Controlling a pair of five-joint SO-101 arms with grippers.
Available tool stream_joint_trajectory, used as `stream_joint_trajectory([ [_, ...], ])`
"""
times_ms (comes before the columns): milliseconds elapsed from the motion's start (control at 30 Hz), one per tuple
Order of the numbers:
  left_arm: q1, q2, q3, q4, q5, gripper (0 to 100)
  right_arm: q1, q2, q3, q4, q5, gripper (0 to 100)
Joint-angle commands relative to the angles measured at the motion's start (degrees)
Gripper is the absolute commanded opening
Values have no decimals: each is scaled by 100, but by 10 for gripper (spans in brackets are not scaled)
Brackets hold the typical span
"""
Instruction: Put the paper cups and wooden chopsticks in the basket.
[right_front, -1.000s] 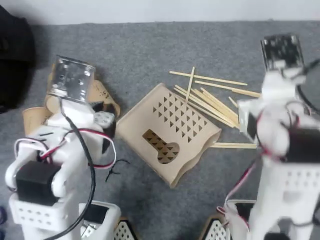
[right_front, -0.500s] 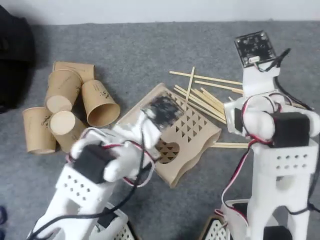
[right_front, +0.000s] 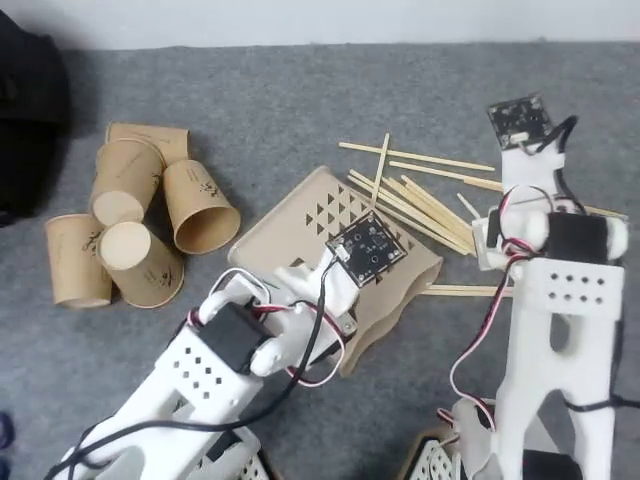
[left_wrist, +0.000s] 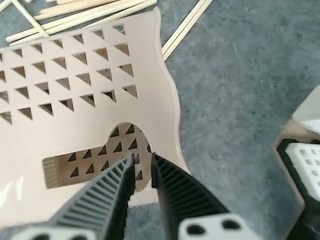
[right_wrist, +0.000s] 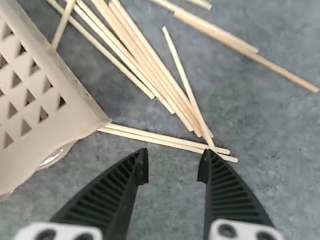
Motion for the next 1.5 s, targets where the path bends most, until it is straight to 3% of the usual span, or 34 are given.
stream_joint_trajectory([
  [0, 35, 26, 92, -352, 79, 56, 75, -22, 264, -382, 70, 180],
  [200, 35, 563, 224, -413, 114, 70, 84, -22, 448, -453, 79, 180],
  [433, 70, 1433, -505, -396, 149, 70, 84, -22, 448, -453, 97, 180],
  [633, 800, 2233, -1446, 404, 510, 71, 92, -22, 448, -462, 97, 180],
  [867, 695, 3121, -1657, 475, 527, 70, 92, -22, 448, -453, 105, 180],
  [1133, 677, 2681, -1640, 475, 527, 73, 92, -22, 448, -453, 105, 180],
  [1300, 677, 2426, -1411, 545, 527, 206, 92, -22, 448, -453, 114, 180],
  [1467, 422, 2312, -1297, 545, 492, 210, 92, -4, 448, -444, 114, 180],
])
